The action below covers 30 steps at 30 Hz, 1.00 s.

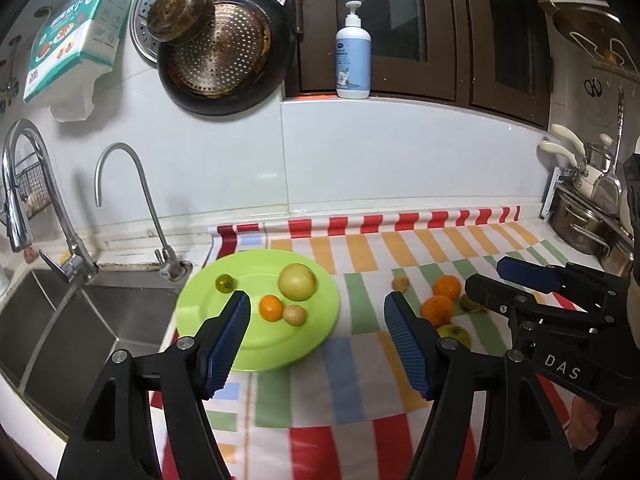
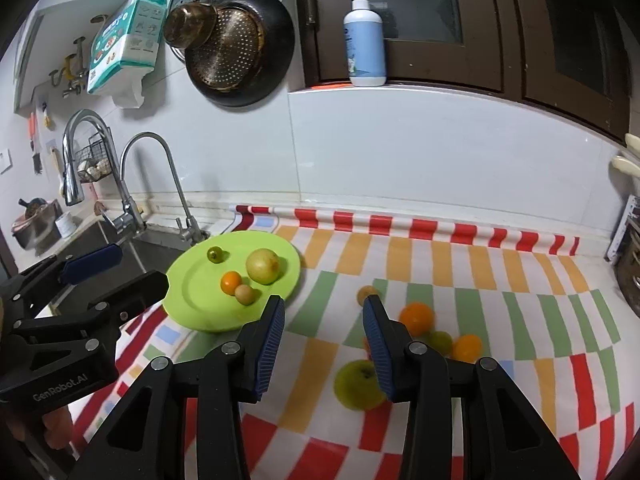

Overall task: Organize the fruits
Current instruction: 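Move both open tools back toward the remaining fruits on the cloth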

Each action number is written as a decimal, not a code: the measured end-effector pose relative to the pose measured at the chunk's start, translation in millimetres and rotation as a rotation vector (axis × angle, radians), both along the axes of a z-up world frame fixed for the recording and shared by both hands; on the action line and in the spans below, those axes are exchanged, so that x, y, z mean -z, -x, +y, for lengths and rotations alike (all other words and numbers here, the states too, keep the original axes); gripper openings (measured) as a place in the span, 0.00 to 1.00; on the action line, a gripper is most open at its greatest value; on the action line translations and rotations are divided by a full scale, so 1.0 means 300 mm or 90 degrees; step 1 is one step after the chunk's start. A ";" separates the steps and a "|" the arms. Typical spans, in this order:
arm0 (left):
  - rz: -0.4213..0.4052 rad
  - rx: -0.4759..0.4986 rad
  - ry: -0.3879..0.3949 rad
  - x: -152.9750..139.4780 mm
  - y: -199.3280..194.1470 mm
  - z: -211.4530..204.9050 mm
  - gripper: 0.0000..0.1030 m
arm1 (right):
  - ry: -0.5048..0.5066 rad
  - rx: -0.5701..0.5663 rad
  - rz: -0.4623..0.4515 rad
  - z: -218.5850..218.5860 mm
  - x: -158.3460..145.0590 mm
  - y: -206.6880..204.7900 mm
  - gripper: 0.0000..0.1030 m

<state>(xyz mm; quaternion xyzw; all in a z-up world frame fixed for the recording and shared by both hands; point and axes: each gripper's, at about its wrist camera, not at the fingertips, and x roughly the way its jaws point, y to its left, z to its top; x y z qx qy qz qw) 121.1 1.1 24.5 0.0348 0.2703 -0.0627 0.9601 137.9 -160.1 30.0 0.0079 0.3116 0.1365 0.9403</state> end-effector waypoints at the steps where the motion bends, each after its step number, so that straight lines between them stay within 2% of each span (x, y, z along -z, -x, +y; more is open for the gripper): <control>1: 0.002 -0.001 0.002 0.004 0.001 -0.012 0.67 | 0.000 0.000 0.001 -0.015 0.003 0.006 0.42; 9: 0.018 -0.001 0.024 0.052 0.014 -0.128 0.67 | 0.018 -0.006 0.008 -0.113 0.027 0.023 0.42; 14: 0.027 -0.003 0.032 0.090 0.014 -0.188 0.72 | 0.034 -0.011 0.011 -0.173 0.050 0.020 0.42; 22: 0.058 0.040 0.022 0.169 0.000 -0.290 0.72 | 0.046 -0.004 0.034 -0.251 0.114 -0.001 0.42; 30: 0.114 0.082 0.024 0.263 -0.068 -0.378 0.72 | 0.049 0.012 0.076 -0.310 0.198 -0.041 0.42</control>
